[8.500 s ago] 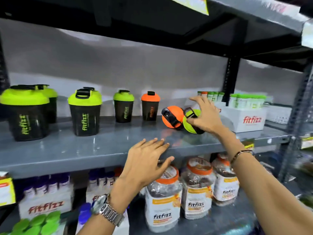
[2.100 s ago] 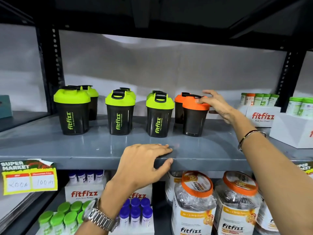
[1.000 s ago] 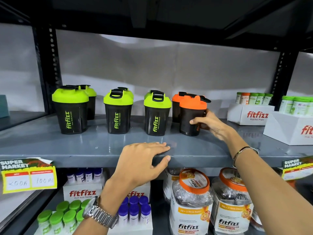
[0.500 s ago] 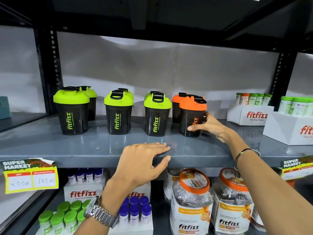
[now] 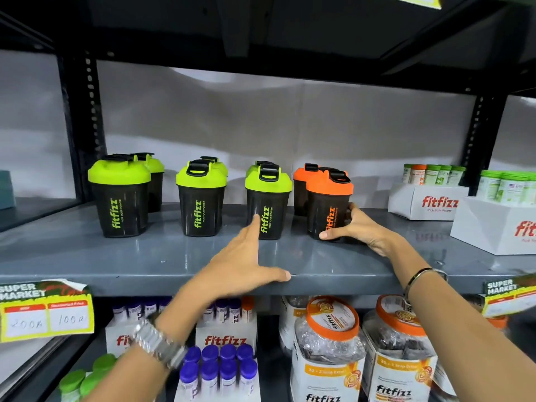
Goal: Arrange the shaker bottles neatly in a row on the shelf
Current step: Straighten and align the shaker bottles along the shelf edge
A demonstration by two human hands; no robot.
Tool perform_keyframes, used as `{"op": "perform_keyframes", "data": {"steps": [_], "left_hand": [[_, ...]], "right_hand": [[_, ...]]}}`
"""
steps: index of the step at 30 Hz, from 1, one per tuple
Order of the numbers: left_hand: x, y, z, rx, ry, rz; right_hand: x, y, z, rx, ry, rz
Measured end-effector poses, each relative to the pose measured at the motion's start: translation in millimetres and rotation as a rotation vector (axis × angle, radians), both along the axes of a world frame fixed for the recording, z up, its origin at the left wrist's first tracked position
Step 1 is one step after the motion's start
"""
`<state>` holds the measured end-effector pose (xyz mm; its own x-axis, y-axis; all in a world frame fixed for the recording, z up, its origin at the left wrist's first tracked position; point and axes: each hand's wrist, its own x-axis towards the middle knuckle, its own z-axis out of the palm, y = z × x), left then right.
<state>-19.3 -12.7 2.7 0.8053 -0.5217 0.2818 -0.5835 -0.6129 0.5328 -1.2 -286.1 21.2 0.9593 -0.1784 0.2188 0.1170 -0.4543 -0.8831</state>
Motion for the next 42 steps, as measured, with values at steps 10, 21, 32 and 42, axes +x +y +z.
{"op": "perform_keyframes", "data": {"steps": [10, 21, 32, 42], "left_hand": [[78.4, -18.1, 34.0, -0.273, 0.373, 0.145], [102.4, -24.0, 26.6, -0.335, 0.338, -0.052], [108.9, -36.6, 27.5, -0.322, 0.319, -0.072], [101.2, -36.0, 27.7, -0.309, 0.346, -0.094]], "right_hand": [[6.2, -4.2, -0.3, 0.023, -0.001, -0.029], [11.2, -4.3, 6.0, -0.061, 0.004, 0.029], [13.6, -13.9, 4.6, -0.051, -0.006, 0.015], [15.4, -16.1, 2.3, -0.054, 0.010, -0.004]]}}
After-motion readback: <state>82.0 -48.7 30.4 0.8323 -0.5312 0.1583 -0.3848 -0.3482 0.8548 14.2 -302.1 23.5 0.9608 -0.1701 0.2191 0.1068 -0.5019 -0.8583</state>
